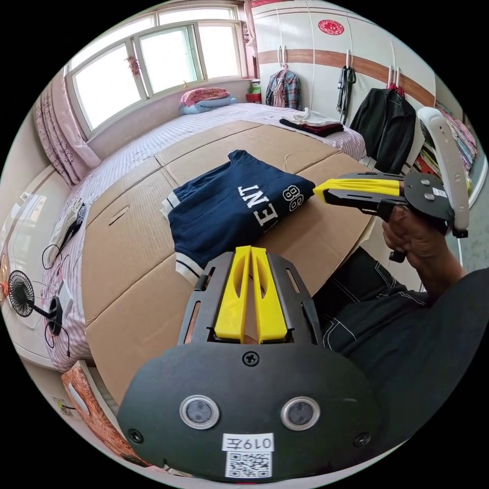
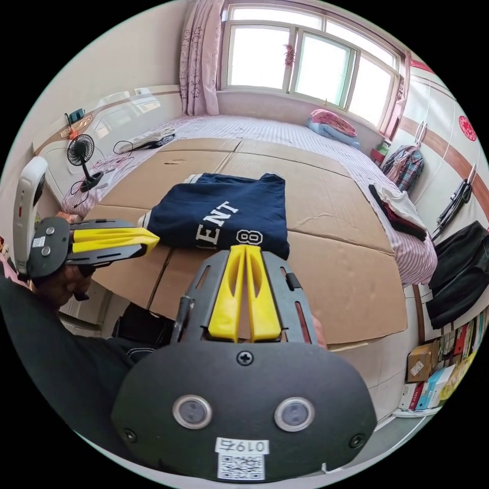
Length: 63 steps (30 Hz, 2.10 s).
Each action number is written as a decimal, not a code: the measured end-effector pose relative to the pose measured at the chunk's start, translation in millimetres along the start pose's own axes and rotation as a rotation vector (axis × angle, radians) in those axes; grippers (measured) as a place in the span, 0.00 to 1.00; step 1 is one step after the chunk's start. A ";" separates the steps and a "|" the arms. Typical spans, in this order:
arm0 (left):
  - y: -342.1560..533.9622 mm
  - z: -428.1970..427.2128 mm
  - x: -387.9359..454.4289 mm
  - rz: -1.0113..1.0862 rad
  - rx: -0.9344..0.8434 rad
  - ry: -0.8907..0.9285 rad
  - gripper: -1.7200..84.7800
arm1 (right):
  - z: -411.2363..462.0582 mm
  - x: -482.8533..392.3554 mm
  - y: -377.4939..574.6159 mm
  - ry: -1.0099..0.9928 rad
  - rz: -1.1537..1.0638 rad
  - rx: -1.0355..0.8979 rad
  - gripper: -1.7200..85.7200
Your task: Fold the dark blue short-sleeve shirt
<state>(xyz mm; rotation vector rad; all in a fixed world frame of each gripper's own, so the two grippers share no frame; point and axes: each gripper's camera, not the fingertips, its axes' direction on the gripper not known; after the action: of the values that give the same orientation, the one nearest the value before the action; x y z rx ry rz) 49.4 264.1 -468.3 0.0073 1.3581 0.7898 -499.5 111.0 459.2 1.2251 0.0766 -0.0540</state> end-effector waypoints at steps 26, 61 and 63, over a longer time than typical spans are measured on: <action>-23.6 42.0 91.0 -0.036 -0.080 -0.261 0.10 | 51.9 70.7 2.3 -0.262 -0.310 0.035 0.12; -138.9 27.9 -16.3 0.403 -0.184 -0.056 0.06 | 93.8 -32.5 46.9 -0.011 -0.939 0.284 0.18; -146.3 17.6 -33.7 0.402 -0.160 -0.063 0.05 | 98.8 -47.0 48.3 0.025 -0.996 0.307 0.18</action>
<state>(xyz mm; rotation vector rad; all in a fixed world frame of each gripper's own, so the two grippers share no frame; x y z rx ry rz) 137.7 145.2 -499.1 0.1824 1.2462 1.2239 -539.4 34.3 541.8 1.3874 0.7168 -0.9438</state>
